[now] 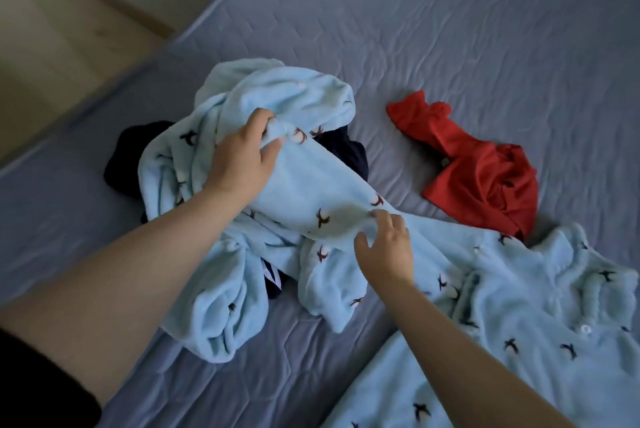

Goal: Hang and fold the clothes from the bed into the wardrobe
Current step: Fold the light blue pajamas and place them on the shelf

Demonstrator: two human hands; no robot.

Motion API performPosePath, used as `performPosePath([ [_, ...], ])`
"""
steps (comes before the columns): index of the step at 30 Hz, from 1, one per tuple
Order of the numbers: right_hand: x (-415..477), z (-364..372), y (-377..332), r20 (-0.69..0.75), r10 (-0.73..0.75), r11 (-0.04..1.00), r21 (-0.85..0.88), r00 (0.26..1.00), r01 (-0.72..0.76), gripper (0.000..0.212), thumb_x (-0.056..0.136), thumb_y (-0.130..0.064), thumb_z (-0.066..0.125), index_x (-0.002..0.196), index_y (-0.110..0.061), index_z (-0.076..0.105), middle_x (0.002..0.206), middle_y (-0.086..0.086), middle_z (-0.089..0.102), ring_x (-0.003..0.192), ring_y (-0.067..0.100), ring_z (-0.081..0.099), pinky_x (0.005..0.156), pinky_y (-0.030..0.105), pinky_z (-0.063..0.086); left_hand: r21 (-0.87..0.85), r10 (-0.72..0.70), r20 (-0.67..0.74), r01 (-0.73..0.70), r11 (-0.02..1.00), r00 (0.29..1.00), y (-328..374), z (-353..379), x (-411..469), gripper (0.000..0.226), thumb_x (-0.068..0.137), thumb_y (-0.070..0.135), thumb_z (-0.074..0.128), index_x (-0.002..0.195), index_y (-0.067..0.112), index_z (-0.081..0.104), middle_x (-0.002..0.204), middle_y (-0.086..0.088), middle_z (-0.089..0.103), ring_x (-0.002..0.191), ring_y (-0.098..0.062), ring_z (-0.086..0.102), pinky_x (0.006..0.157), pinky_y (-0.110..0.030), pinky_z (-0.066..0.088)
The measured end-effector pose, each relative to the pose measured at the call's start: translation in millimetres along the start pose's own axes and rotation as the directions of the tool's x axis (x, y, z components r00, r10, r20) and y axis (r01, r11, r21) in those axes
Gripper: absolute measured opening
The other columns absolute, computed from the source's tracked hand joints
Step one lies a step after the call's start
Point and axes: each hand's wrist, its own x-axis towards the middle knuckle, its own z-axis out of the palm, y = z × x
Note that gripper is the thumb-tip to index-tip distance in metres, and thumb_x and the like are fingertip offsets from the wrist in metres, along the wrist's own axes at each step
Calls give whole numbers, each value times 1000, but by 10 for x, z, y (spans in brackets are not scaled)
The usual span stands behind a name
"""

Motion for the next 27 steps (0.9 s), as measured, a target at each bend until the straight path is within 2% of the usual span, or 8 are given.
performPosePath([
  [3,125,-57,115,382,116,986,64,917,-151,50,90,-24,55,138,-22,43,136,3,48,116,23,51,94,35,45,-104,-197,97,207,973,976,-20,58,28,62,66,38,84,111,12,51,97,6,55,84,-16,52,70,-27,39],
  [5,129,-72,135,526,94,981,95,845,-168,50,92,-28,53,141,-26,43,137,1,51,117,19,53,94,30,45,-110,-347,153,365,925,925,-90,64,13,70,59,35,88,113,13,49,104,6,53,90,-14,50,73,-26,37],
  [8,89,-41,121,502,70,988,84,862,-129,56,92,-27,51,145,-32,34,144,0,42,126,20,45,95,28,40,-65,-449,213,471,880,868,-325,5,-86,73,60,31,87,119,14,47,110,5,52,98,-18,53,75,-28,39],
  [11,28,20,84,521,37,997,32,853,-63,50,93,-26,52,142,-28,43,140,1,46,125,20,48,97,27,39,-5,-536,322,567,824,781,-533,-22,-274,68,63,54,80,115,15,57,106,2,62,102,-21,59,78,-31,47],
  [15,-25,82,44,533,10,1000,-19,846,0,49,93,-23,52,141,-25,44,130,2,56,119,20,52,99,29,41,-47,-702,308,747,663,643,-606,100,-508,80,75,74,52,120,9,59,112,-6,60,99,-24,54,77,-27,38],
  [17,-19,128,29,548,8,998,-53,836,25,46,93,-21,46,140,-24,46,131,4,56,120,24,51,100,31,40,-32,-721,295,760,649,627,-625,174,-549,82,75,77,49,120,8,57,105,-3,58,96,-24,53,74,-24,37],
  [21,-6,212,18,570,24,996,-83,822,29,43,94,-17,40,135,-26,53,137,4,53,123,24,49,98,25,37,-77,-766,334,826,558,549,-718,224,-517,79,75,68,60,124,6,54,121,-12,60,110,-32,57,90,-36,49],
  [27,-30,236,29,553,29,998,-65,832,8,41,94,-18,42,133,-25,54,134,5,55,121,24,50,101,29,39,-182,-756,273,803,567,595,-722,233,-621,22,79,23,68,79,2,63,76,-14,62,74,-29,61,73,-39,56],
])
